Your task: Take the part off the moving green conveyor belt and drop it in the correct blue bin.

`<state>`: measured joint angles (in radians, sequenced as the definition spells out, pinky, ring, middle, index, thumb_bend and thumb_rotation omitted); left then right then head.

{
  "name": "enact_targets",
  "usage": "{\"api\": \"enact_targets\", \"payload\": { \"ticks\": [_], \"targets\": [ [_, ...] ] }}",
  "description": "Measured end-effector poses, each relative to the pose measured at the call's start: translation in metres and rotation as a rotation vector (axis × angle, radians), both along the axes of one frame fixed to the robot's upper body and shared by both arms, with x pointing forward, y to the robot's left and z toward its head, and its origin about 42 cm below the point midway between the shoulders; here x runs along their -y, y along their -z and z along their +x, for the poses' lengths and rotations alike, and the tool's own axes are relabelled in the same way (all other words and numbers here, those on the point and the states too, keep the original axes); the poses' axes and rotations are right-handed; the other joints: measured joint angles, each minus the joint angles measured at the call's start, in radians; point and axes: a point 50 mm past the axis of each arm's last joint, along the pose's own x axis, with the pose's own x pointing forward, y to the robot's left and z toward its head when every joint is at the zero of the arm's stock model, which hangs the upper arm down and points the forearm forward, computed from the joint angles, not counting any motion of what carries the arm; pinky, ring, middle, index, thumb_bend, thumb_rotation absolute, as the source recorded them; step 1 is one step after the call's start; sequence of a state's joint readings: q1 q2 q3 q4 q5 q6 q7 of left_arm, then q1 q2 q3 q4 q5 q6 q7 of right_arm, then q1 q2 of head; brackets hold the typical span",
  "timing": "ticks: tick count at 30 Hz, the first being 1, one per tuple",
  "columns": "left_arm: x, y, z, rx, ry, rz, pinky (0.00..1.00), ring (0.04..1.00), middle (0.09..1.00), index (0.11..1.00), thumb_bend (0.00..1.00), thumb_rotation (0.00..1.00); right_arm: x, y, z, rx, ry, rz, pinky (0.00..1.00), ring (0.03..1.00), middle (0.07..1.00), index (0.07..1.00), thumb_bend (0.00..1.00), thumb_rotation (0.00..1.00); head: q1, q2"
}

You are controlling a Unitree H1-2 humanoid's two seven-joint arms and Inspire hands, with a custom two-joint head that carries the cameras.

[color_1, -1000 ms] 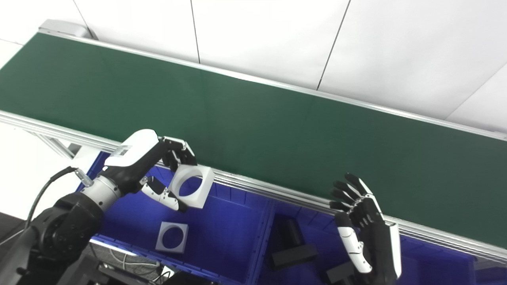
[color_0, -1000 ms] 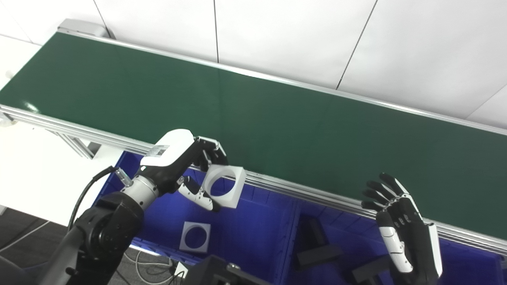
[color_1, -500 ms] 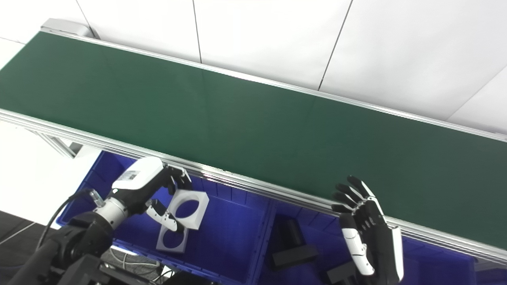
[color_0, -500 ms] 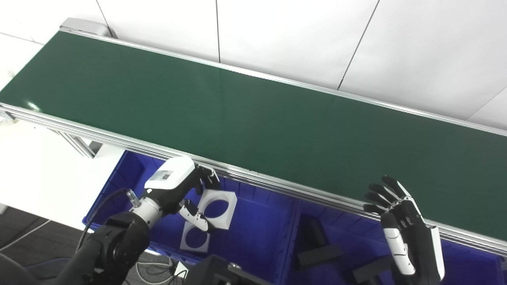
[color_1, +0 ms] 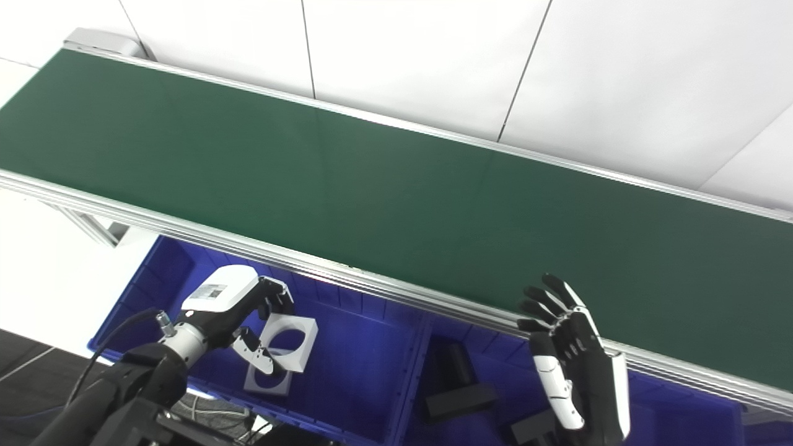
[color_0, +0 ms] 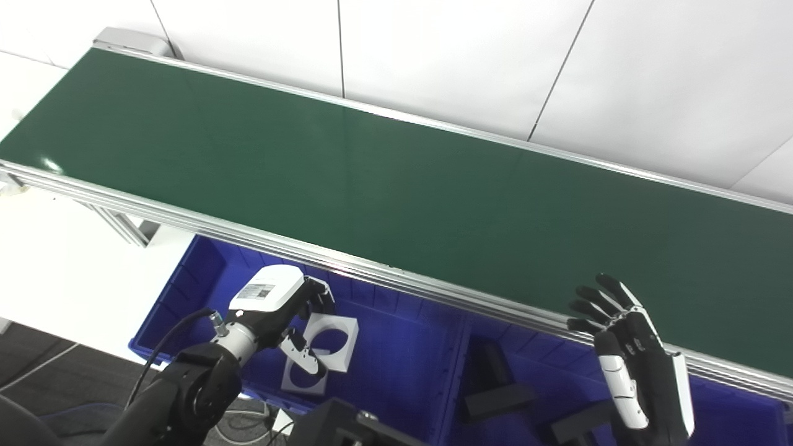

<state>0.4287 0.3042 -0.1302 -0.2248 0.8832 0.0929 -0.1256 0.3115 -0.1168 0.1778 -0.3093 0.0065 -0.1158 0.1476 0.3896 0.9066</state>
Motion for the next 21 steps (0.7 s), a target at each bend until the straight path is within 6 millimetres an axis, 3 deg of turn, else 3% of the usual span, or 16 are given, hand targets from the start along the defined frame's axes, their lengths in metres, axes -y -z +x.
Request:
{"api": "enact_targets", "payload": {
  "ticks": [7, 10, 11, 13, 17, 21],
  "targets": [
    [0.0014, 0.0027, 0.0041, 0.015, 0.001, 0.009, 0.54, 0.507, 0.455, 0.510, 0.52, 0.00, -0.0006, 0.0002, -0.0004, -0.001, 0.001, 0.002, 0.62, 0.726, 0.770, 0.846, 0.57, 0.68, -0.003, 0.000],
    [0.0018, 0.0024, 0.0049, 0.016, 0.000, 0.016, 0.56, 0.583, 0.485, 0.506, 0.52, 0.00, -0.0013, 0.0002, -0.0004, -0.001, 0.001, 0.005, 0.61, 0.727, 0.770, 0.845, 0.57, 0.68, -0.002, -0.002],
    [0.0020, 0.0022, 0.0049, 0.016, 0.001, 0.021, 0.60, 0.660, 0.655, 0.556, 0.57, 0.03, -0.0015, 0.0001, -0.0003, -0.001, 0.001, 0.005, 0.61, 0.725, 0.769, 0.844, 0.57, 0.68, -0.002, -0.005],
    [0.0030, 0.0008, 0.0050, 0.016, 0.004, 0.032, 0.66, 0.761, 0.806, 0.795, 0.78, 0.05, -0.0015, 0.0001, -0.0003, -0.001, 0.001, 0.006, 0.61, 0.725, 0.769, 0.845, 0.57, 0.68, -0.005, -0.006],
    [0.0030, -0.0019, 0.0056, -0.001, -0.009, 0.050, 0.71, 0.855, 0.915, 0.930, 0.88, 0.06, -0.0022, 0.0001, -0.0003, -0.001, 0.001, 0.007, 0.61, 0.727, 0.770, 0.846, 0.57, 0.68, -0.006, -0.006],
    [0.0022, -0.0012, 0.0043, -0.014, -0.010, 0.058, 0.75, 0.924, 0.983, 0.995, 0.94, 0.06, -0.0023, 0.0002, -0.0005, -0.002, 0.001, 0.008, 0.62, 0.732, 0.772, 0.849, 0.57, 0.67, -0.009, -0.009]
  ]
}}
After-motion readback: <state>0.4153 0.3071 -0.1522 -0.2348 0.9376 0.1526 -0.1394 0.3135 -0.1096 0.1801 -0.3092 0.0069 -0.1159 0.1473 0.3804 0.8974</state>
